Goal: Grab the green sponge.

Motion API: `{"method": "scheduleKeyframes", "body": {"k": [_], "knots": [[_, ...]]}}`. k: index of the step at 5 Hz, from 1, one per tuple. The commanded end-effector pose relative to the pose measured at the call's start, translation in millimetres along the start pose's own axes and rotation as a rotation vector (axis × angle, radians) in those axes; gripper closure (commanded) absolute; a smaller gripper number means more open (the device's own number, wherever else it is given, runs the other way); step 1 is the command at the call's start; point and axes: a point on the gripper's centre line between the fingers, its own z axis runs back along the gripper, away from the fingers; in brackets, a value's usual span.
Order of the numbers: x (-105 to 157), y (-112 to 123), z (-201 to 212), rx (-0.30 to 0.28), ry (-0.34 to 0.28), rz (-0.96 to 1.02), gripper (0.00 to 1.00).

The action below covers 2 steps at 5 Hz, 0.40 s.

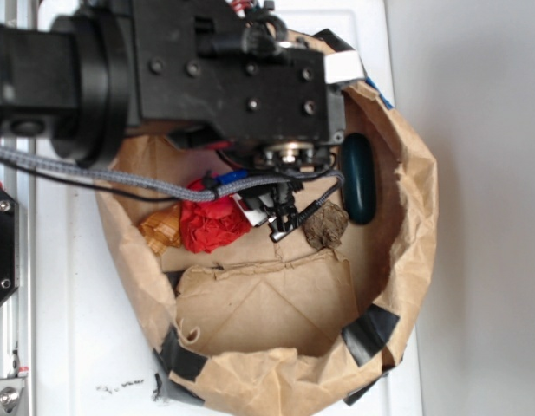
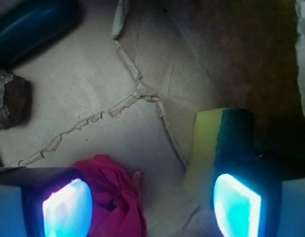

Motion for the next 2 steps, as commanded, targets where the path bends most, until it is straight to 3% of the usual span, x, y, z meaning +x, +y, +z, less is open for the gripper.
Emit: {"method": "scheduleKeyframes", "body": {"k": [1, 2], "knots": [[4, -10, 40, -0.119, -0.046, 0.036, 0.0], [2, -23, 51, -0.125, -0.042, 0.048, 0.0]]}}
